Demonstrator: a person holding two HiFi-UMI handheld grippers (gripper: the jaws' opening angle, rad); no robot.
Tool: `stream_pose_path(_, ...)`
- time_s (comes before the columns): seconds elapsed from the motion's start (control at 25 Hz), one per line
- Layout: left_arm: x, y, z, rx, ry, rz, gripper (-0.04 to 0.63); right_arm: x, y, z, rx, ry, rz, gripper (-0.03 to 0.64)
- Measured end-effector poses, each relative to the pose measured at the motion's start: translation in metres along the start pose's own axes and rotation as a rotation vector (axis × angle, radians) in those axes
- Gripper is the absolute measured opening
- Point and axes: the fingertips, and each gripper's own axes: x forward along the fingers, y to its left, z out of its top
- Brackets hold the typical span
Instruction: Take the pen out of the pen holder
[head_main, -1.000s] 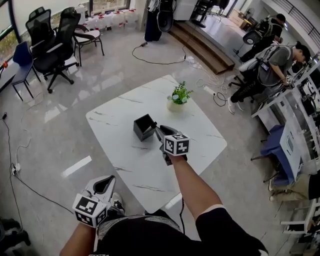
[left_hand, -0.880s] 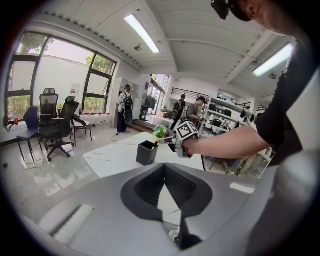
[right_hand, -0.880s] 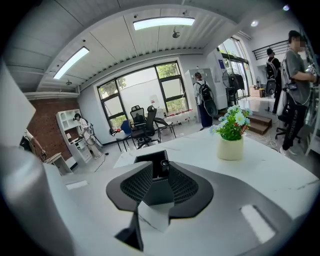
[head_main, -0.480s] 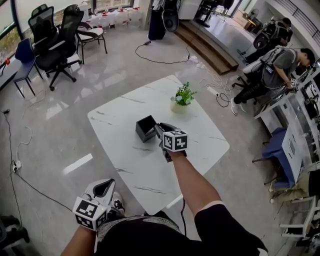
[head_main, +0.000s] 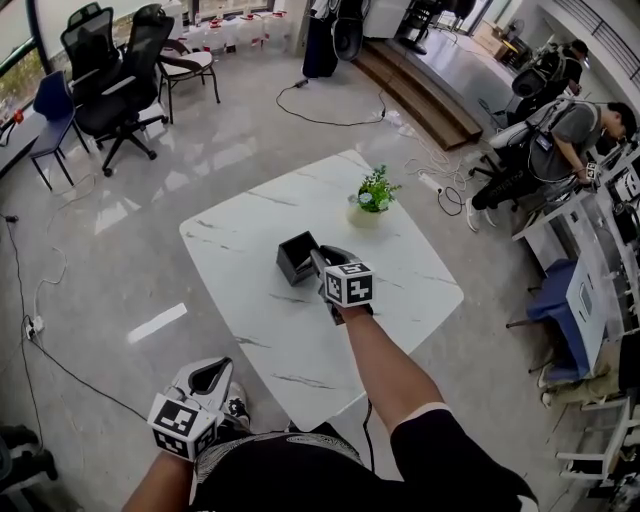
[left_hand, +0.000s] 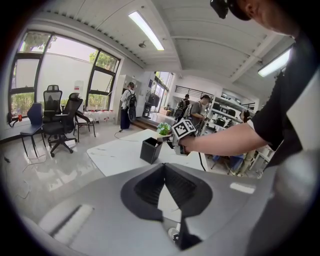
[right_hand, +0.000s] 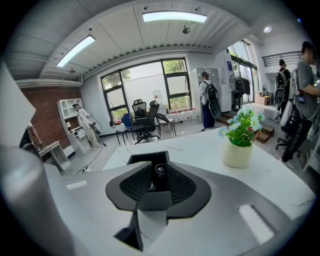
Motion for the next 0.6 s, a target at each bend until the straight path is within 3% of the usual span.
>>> stream_pose_path(0.6, -0.005, 0.007, 0.0, -0.014, -0.003, 0.003, 0.057, 0.008, 0.021, 0.003, -0.037, 0.006, 0.038, 0.069)
